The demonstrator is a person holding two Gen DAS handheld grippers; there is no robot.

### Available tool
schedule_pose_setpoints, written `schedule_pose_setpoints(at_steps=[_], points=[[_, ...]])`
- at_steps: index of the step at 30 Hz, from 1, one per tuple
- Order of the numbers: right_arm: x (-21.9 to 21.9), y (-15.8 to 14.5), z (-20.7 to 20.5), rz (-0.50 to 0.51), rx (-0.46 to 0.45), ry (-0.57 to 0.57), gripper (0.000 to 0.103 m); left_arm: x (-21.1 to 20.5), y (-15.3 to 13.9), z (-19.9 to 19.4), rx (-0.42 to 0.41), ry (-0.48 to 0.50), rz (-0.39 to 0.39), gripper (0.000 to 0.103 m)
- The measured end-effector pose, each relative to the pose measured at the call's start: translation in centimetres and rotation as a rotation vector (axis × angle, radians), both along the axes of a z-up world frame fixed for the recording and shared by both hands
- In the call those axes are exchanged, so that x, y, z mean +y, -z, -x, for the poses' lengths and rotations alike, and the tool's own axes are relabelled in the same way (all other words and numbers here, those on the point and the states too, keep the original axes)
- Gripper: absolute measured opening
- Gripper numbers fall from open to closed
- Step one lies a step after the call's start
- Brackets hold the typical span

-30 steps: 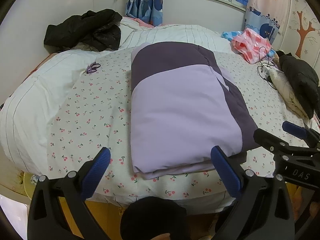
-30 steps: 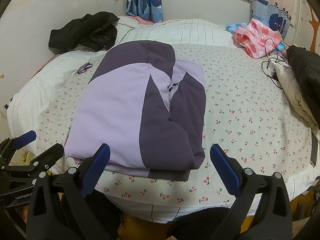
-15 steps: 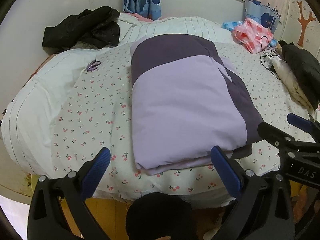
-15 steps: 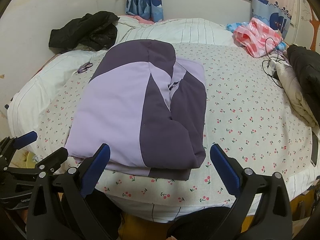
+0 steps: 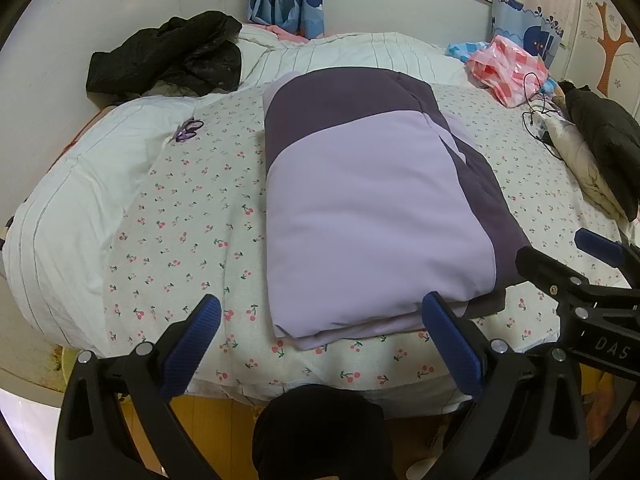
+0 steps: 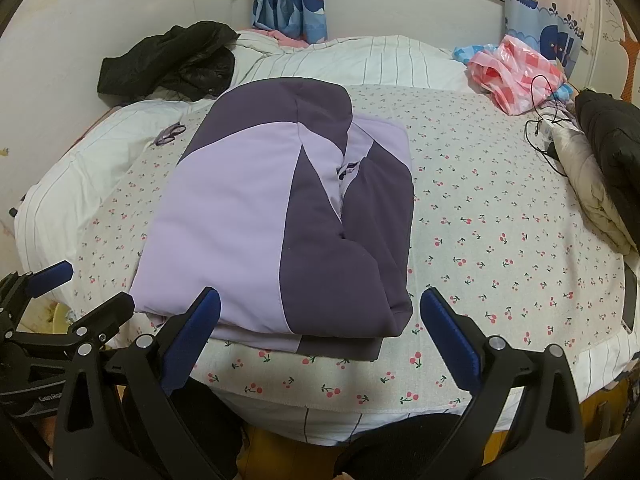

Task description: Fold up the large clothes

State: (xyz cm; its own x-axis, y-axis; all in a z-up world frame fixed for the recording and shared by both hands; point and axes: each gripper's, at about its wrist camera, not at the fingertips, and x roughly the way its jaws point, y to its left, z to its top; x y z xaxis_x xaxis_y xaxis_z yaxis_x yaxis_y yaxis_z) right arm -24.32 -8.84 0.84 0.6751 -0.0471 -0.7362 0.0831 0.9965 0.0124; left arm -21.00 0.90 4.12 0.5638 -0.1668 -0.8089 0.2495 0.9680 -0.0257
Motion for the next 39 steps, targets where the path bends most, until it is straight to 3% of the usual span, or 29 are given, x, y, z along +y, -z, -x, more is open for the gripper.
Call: schedule_pose_setpoints(at_steps=[27, 35, 39], points=[[-0.7, 0.2, -0.3, -0.004, 0.007, -0.01, 0.096, 0.4, 0.5, -0.6, 0.036, 0.018, 0.037, 0.096], [-0.8, 0.2, -0.4, -0.006, 0.009, -0.01, 0.096, 0.3, 0.6, -0.9, 0.043, 0.017, -0.004, 0.096], [-0.9, 0.4, -0.4, -0.007, 0.011, -0.008, 0.096, 0.8, 0.4, -1.0, 0.058, 0.032, 0.07, 0.096]])
